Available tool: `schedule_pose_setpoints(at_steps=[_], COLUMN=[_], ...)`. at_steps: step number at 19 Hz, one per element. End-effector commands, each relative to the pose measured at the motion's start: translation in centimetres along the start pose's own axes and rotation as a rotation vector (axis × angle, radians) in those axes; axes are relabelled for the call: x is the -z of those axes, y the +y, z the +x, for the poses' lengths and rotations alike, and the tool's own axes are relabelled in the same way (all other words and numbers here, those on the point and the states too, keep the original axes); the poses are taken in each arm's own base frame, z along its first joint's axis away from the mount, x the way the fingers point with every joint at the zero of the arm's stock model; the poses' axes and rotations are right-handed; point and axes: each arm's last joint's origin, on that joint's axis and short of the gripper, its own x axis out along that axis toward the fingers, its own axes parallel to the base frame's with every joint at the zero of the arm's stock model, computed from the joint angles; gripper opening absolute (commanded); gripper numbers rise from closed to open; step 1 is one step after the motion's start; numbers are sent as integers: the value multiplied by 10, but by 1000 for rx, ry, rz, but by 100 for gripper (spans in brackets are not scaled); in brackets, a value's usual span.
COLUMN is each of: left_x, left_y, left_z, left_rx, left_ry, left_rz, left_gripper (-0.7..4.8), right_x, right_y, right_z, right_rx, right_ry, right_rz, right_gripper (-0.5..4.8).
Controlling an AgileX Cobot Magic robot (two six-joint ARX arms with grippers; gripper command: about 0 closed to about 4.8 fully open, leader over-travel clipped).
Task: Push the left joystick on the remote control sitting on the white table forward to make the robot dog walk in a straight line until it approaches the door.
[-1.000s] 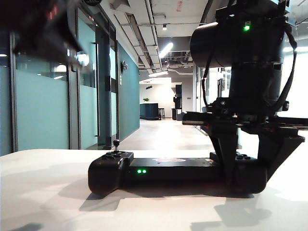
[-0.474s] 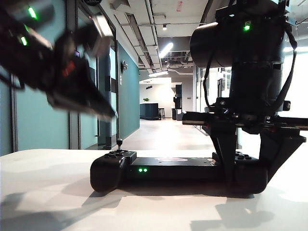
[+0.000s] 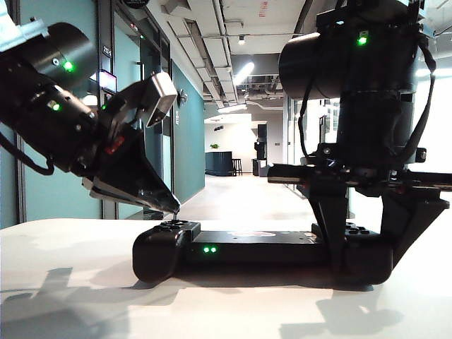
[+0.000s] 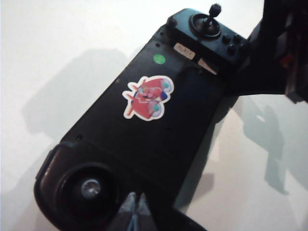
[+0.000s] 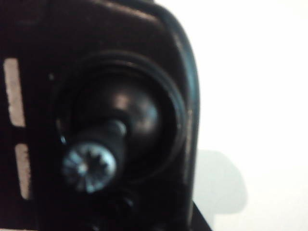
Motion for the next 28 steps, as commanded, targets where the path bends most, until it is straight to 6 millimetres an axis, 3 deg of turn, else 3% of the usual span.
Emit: schedule_pose_setpoints(at_steps=[1,28], left_x=[-1,-5], left_y=[3,14], left_z=[4,14], left_rx=[0,-47], left_ry=[-19,-85], left_rz=[20,49], left_gripper=[-5,-5], right_x=[1,1], right_y=[-1,-1], right_z=[0,0], right_rx=[3,3], right_ry=[15,15], right_rz=[8,-4], right_gripper=[112,111])
